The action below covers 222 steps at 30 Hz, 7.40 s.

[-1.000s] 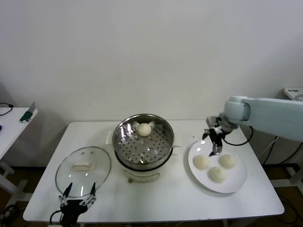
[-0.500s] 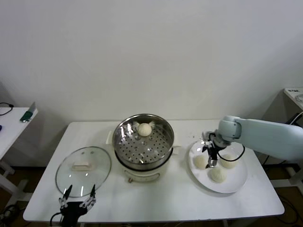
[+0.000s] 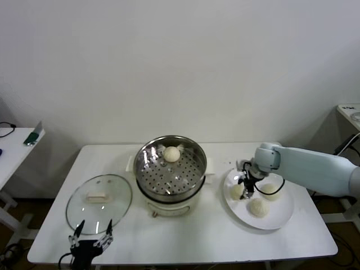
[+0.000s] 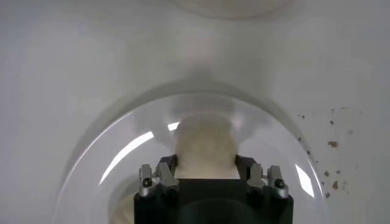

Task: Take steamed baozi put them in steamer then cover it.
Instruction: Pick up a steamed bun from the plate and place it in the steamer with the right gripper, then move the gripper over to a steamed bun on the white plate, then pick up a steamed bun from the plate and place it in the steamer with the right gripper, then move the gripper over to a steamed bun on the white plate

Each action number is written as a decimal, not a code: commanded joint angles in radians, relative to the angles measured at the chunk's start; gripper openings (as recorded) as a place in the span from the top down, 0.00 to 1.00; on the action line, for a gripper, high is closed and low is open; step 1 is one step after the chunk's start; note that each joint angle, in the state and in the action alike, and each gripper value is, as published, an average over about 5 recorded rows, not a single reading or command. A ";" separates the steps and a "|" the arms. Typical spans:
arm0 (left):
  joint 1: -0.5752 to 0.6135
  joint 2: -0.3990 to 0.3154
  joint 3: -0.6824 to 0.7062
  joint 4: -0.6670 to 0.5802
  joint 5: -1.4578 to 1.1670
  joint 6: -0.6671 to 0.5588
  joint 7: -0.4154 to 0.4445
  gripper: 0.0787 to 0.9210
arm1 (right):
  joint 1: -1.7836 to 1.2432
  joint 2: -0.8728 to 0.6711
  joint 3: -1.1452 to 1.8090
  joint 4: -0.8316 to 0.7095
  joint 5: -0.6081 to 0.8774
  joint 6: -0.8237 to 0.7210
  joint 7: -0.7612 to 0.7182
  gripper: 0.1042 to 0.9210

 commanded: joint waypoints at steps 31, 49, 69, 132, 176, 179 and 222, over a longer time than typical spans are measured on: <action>0.041 0.014 0.001 -0.075 -0.008 0.010 0.004 0.12 | 0.409 0.752 -0.103 -0.068 0.531 -0.163 0.066 0.33; 0.041 0.004 0.011 -0.069 -0.007 0.012 0.004 0.12 | 0.241 0.808 -0.146 -0.206 0.425 -0.181 0.107 0.33; 0.037 0.004 0.013 -0.093 -0.005 0.029 0.007 0.12 | 0.571 0.428 -0.228 0.069 0.397 0.008 -0.141 0.12; 0.042 -0.030 0.027 -0.099 0.037 0.038 0.006 0.12 | 0.112 -0.188 -0.033 0.164 -0.188 0.066 -0.099 0.36; 0.045 -0.040 0.022 -0.098 0.046 0.040 0.004 0.12 | 0.223 0.520 -0.036 0.226 -0.623 0.657 -0.103 0.36; 0.045 -0.040 0.022 -0.099 0.047 0.040 0.004 0.12 | 0.209 0.523 -0.036 0.203 -0.633 0.657 -0.100 0.36; 0.022 -0.036 0.022 -0.099 0.044 0.050 0.009 0.12 | 0.164 -0.309 -0.088 0.015 -0.148 0.168 -0.229 0.12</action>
